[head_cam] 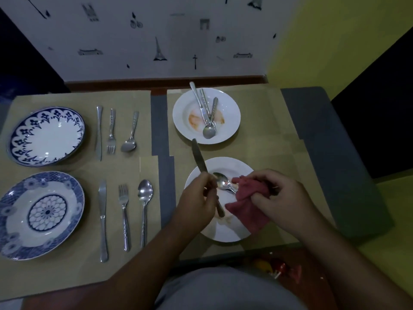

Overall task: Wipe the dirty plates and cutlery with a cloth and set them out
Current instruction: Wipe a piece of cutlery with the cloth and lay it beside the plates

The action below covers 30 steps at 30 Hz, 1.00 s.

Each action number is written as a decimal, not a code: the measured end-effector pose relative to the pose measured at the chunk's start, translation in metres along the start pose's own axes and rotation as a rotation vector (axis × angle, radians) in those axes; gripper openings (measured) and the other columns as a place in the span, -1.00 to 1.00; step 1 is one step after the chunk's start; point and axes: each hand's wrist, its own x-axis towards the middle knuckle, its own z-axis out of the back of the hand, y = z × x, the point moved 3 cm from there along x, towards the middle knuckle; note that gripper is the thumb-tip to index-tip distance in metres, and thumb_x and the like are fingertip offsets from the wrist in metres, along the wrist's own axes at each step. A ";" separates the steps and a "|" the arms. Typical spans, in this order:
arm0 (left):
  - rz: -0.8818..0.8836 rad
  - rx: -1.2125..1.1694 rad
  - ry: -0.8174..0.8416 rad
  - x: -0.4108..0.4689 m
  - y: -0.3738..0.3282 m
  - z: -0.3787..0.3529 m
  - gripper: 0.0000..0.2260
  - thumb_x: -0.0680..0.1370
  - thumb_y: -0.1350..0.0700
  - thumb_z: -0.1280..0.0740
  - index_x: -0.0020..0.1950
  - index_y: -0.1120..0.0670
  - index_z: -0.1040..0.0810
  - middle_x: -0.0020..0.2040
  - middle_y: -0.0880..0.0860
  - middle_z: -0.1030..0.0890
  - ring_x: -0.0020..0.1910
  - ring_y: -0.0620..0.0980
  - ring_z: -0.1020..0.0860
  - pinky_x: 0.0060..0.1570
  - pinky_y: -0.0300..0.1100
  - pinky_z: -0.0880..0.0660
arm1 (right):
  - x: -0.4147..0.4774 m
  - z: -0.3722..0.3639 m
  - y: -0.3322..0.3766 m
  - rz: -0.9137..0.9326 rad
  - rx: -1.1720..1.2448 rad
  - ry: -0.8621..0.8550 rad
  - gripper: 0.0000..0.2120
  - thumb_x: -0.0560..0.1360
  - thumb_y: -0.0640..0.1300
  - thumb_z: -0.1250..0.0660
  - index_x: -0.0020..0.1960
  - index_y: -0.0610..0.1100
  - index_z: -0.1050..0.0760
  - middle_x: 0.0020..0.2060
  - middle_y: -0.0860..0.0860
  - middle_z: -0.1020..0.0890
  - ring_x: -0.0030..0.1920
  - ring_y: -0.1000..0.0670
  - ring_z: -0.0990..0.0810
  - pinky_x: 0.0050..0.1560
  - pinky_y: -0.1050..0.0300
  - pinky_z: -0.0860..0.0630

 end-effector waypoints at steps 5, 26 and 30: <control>0.133 -0.175 0.013 -0.006 0.016 0.010 -0.72 0.57 0.25 -0.39 -0.02 -0.06 -0.34 -0.11 0.00 -0.61 -0.19 -0.04 -0.66 -0.19 0.05 -0.66 | -0.004 -0.018 0.009 -0.017 0.041 -0.112 -0.69 0.44 -0.19 -0.45 0.03 0.20 -0.60 -0.04 0.24 -0.65 -0.01 0.19 -0.60 -0.14 0.30 -0.59; 0.649 -0.706 -0.077 -0.036 0.005 -0.022 -0.79 0.54 0.34 -0.41 0.08 0.07 -0.69 -0.03 0.06 -0.75 -0.02 0.02 -0.71 -0.09 -0.20 -0.62 | 0.065 -0.038 -0.022 0.620 -0.475 0.158 -0.59 0.45 -0.26 -0.44 0.29 -0.11 -0.55 0.30 -0.05 -0.54 0.23 -0.04 -0.50 0.26 0.00 -0.48; 0.653 -0.706 -0.151 -0.030 -0.001 -0.030 -0.77 0.54 0.36 -0.39 0.04 0.07 -0.71 -0.06 0.05 -0.75 -0.04 0.00 -0.71 -0.02 -0.14 -0.61 | 0.055 -0.039 -0.022 0.762 -0.479 0.216 -0.67 0.50 -0.25 -0.37 0.26 -0.15 -0.57 0.27 -0.08 -0.57 0.18 -0.05 -0.53 0.23 0.05 -0.47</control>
